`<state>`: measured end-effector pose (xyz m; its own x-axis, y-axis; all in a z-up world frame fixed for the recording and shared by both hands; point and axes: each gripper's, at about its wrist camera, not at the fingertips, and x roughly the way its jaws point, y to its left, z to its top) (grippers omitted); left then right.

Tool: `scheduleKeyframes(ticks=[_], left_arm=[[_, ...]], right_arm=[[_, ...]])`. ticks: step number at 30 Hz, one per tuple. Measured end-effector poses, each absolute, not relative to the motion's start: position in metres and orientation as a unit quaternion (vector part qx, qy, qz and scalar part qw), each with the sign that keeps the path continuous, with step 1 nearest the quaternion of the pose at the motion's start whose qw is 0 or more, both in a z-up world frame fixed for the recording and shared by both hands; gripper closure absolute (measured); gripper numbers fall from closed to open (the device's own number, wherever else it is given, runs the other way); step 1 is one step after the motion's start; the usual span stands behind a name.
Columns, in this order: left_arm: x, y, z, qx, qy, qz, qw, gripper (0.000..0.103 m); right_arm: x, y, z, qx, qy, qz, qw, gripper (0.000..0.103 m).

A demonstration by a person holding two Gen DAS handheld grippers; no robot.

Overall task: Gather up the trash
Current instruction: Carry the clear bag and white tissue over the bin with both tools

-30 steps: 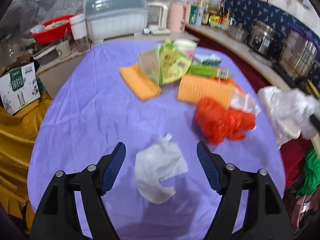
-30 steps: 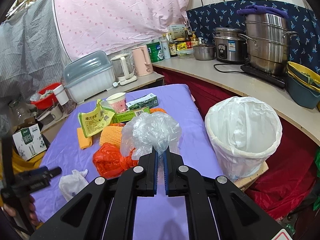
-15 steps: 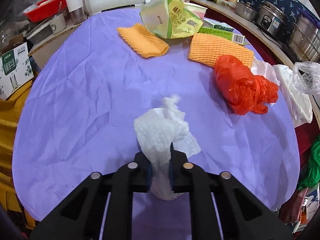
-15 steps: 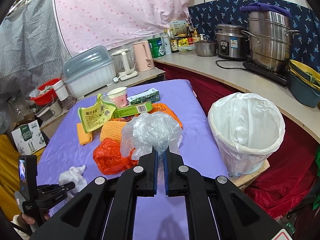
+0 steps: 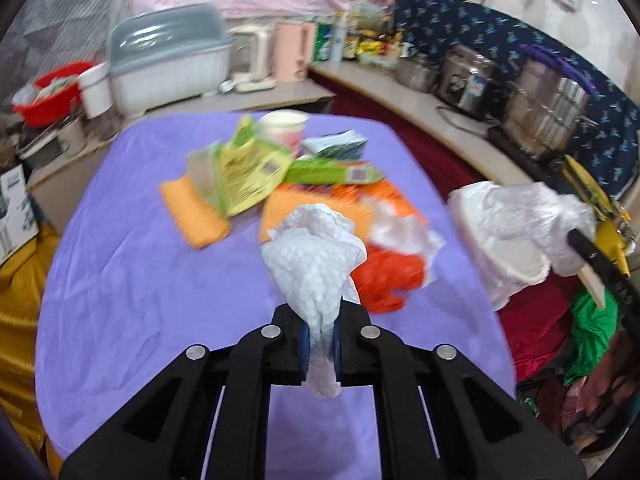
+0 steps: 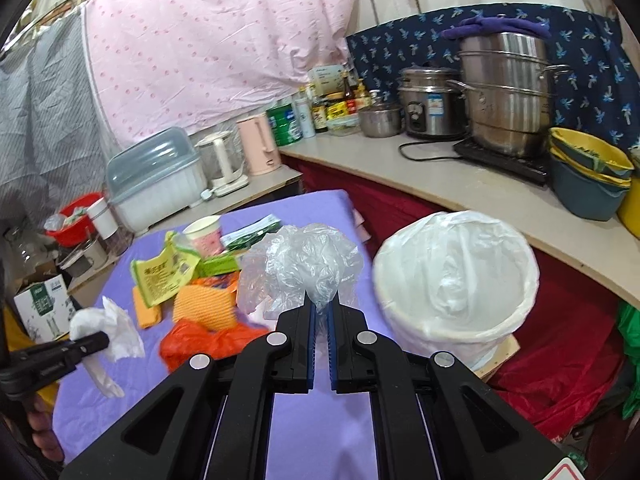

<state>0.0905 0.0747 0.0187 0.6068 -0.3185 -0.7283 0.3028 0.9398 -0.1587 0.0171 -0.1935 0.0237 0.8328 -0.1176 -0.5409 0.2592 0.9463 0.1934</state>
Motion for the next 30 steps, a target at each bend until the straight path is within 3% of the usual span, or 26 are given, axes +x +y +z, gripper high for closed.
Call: scheduleKeyframes(ticks=[12, 19, 30], left_arm=[[0.114, -0.102, 0.046, 0.040, 0.369, -0.301, 0.879, 0.095], [0.131, -0.190, 0.020, 0.060, 0.384, -0.350, 0.852, 0.095], [0.150, -0.251, -0.021, 0.071, 0.417, -0.372, 0.826, 0.093]], right_arm=[[0.016, -0.306, 0.017, 0.158, 0.270, -0.190, 0.930, 0.098], [0.032, -0.359, -0.006, 0.180, 0.289, -0.224, 0.913, 0.098], [0.059, -0.394, -0.040, 0.192, 0.316, -0.234, 0.899, 0.097]])
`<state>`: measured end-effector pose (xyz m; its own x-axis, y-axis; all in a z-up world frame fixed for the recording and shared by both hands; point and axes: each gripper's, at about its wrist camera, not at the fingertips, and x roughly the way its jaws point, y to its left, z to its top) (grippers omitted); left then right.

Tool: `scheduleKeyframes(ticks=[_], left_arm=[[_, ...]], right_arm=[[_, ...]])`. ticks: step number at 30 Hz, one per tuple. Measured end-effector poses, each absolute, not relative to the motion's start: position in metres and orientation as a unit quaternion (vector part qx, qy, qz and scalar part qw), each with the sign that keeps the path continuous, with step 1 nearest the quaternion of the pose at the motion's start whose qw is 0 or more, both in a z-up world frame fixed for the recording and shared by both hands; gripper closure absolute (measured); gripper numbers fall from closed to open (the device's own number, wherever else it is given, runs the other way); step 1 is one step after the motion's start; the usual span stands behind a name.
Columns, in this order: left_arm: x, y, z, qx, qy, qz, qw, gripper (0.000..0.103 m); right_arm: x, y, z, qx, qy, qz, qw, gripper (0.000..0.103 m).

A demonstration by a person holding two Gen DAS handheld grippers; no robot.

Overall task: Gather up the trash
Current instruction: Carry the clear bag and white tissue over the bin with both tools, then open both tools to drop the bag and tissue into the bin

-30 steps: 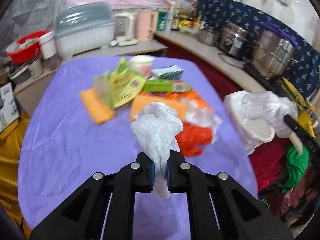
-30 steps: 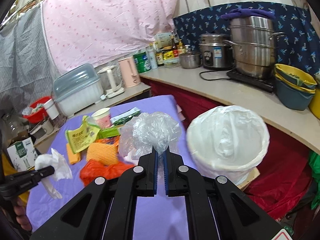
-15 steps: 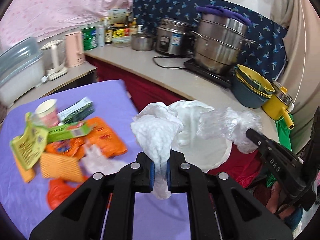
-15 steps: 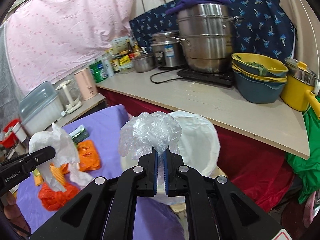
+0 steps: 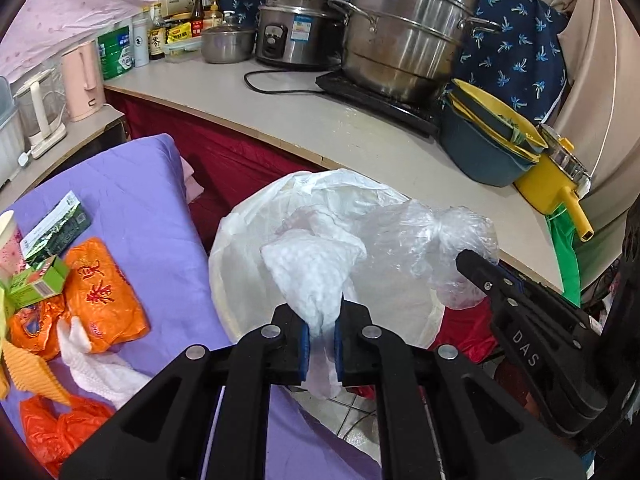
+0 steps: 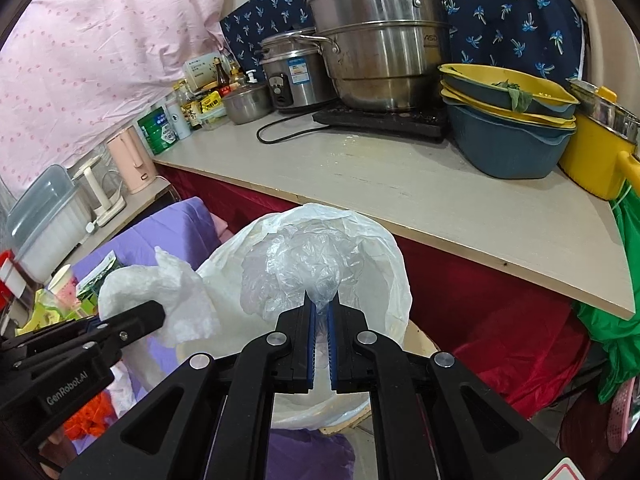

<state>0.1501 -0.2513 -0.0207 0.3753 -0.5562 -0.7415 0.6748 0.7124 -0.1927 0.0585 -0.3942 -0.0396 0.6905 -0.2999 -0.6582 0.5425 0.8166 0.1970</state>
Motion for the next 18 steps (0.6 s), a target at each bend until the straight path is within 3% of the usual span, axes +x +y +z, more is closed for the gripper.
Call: scheduleKeyframes(ticks=[4, 6, 8, 10, 11, 18], left_arm=[[0.159, -0.253, -0.029, 0.058, 0.431, -0.371, 0.820, 0.093], [0.162, -0.254, -0.031, 0.055, 0.433, -0.369, 0.821, 0.087], [0.164, -0.252, -0.030, 0.045, 0.432, -0.367, 0.822, 0.062], [0.164, -0.249, -0.027, 0.034, 0.425, -0.366, 0.827, 0.048], [0.163, -0.248, -0.025, 0.033, 0.422, -0.365, 0.829, 0.042], [0.159, -0.242, -0.009, 0.038, 0.400, -0.359, 0.843, 0.041]], right_arm=[[0.065, -0.400, -0.044, 0.202, 0.314, -0.231, 0.899, 0.093], [0.068, -0.400, -0.044, 0.201, 0.314, -0.227, 0.900, 0.092], [0.069, -0.399, -0.043, 0.205, 0.311, -0.221, 0.901, 0.085], [0.069, -0.398, -0.040, 0.205, 0.305, -0.220, 0.904, 0.069], [0.069, -0.397, -0.038, 0.202, 0.300, -0.219, 0.906, 0.067], [0.062, -0.393, -0.020, 0.199, 0.280, -0.226, 0.911, 0.064]])
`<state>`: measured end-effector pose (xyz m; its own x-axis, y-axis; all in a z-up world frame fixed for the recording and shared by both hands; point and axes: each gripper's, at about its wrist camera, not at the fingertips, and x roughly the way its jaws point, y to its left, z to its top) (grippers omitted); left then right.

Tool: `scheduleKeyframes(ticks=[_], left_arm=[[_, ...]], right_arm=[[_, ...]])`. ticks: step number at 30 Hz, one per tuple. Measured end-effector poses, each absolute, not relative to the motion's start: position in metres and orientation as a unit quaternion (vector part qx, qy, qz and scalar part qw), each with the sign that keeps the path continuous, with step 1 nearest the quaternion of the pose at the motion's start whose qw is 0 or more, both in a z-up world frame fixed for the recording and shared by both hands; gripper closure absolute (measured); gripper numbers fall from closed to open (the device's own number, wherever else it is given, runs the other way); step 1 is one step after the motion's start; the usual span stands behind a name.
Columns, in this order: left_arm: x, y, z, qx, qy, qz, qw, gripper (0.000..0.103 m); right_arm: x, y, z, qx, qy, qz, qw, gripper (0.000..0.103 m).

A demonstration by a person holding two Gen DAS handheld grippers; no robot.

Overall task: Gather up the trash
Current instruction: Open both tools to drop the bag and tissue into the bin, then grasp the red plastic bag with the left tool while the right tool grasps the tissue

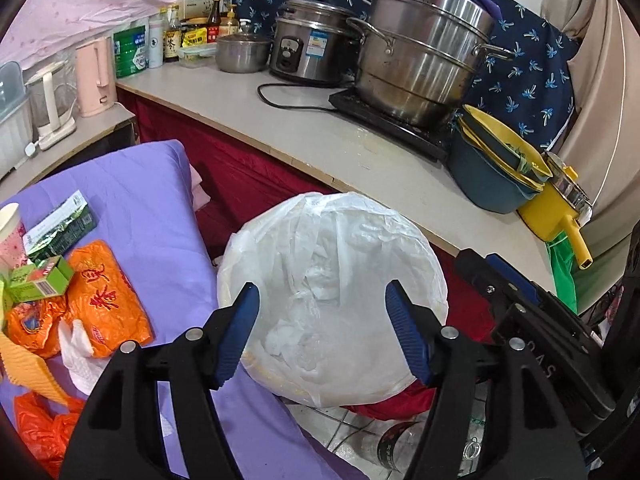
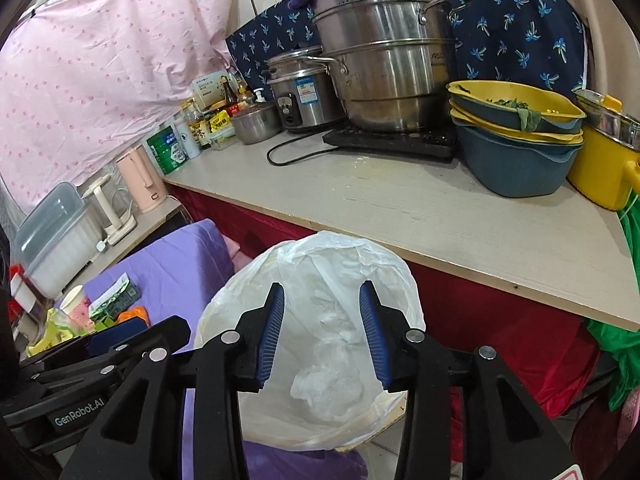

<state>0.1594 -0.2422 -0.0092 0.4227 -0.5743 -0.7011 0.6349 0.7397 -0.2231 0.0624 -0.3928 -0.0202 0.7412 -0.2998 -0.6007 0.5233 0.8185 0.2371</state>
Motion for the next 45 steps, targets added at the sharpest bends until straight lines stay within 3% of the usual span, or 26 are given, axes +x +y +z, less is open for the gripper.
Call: scheduleKeyframes(ticks=[23, 36, 45], left_arm=[[0.147, -0.117, 0.033, 0.020, 0.356, -0.239, 0.903, 0.041], [0.145, 0.003, 0.000, 0.024, 0.394, -0.131, 0.909, 0.036], [0.135, 0.050, -0.035, -0.015, 0.434, -0.121, 0.893, 0.023]], right_arm=[[0.046, -0.288, 0.028, 0.151, 0.259, -0.160, 0.941, 0.049], [0.052, -0.215, 0.022, 0.130, 0.280, -0.106, 0.945, 0.049], [0.057, -0.186, -0.007, 0.135, 0.309, -0.093, 0.937, 0.049]])
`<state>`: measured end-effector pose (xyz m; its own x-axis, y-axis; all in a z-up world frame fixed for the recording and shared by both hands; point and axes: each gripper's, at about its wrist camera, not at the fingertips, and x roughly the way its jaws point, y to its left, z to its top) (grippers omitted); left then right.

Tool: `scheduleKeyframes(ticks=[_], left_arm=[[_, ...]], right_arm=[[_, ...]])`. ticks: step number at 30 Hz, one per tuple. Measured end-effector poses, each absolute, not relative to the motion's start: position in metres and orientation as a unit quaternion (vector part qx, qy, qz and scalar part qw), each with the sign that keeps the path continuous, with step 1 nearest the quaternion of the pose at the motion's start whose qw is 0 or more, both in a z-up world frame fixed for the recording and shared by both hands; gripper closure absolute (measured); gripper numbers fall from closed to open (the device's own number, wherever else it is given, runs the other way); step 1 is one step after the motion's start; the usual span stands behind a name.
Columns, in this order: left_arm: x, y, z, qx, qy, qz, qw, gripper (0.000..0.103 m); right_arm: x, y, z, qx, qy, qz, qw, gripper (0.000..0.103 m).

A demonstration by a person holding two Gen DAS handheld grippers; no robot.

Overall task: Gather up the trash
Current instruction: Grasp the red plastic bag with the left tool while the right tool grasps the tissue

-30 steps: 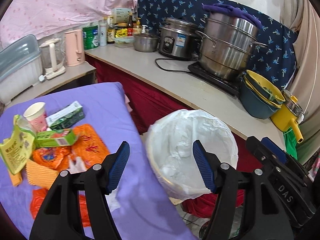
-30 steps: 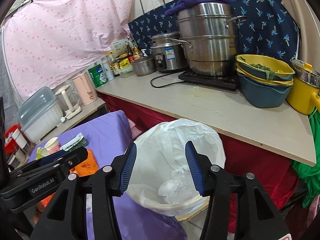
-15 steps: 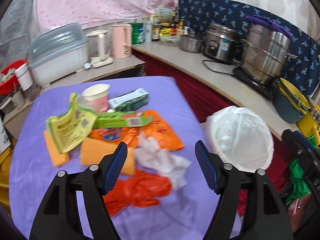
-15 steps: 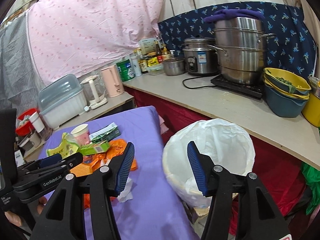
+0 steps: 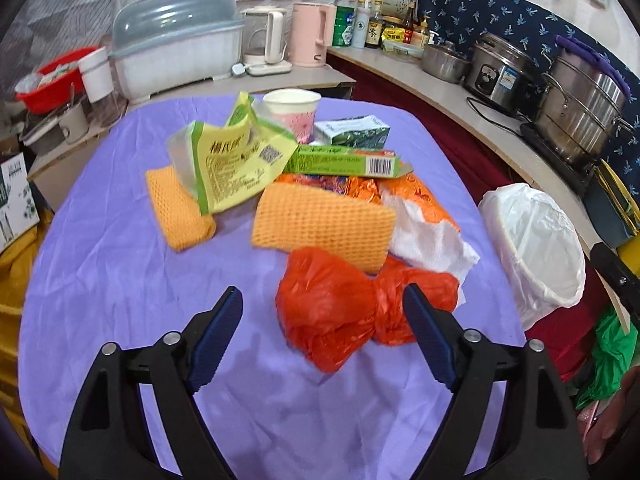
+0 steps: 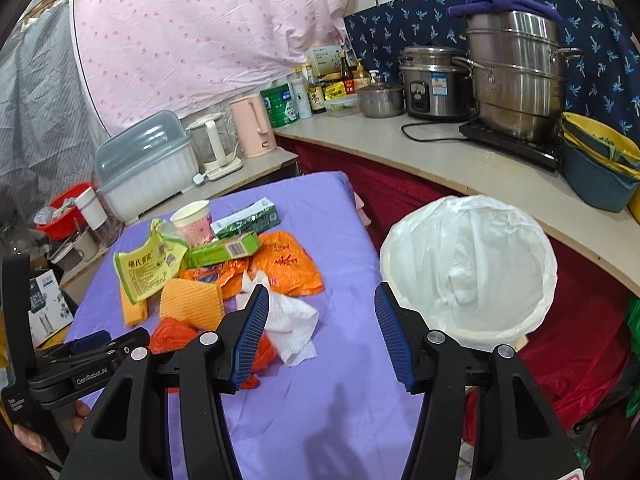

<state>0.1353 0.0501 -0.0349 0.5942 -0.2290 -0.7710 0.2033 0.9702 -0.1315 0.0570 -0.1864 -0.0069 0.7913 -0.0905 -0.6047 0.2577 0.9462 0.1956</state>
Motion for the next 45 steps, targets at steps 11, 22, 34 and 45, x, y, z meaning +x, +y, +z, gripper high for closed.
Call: scheduleKeyframes(ticks=[11, 22, 34, 45], left_arm=[[0.149, 0.041, -0.084, -0.040, 0.458, -0.148, 0.876, 0.017], [0.161, 0.046, -0.098, -0.063, 0.475, -0.171, 0.861, 0.056], [0.151, 0.071, -0.081, -0.036, 0.467, -0.167, 0.867, 0.071], [0.158, 0.085, -0.085, -0.042, 0.478, -0.155, 0.863, 0.071]], right_arm=[[0.072, -0.178, -0.051, 0.148, 0.354, -0.087, 0.920, 0.049], [0.101, -0.181, -0.079, 0.153, 0.379, -0.082, 0.909, 0.049], [0.156, -0.168, -0.102, 0.136, 0.396, -0.061, 0.906, 0.049], [0.180, -0.165, -0.122, 0.135, 0.421, -0.055, 0.895, 0.086]])
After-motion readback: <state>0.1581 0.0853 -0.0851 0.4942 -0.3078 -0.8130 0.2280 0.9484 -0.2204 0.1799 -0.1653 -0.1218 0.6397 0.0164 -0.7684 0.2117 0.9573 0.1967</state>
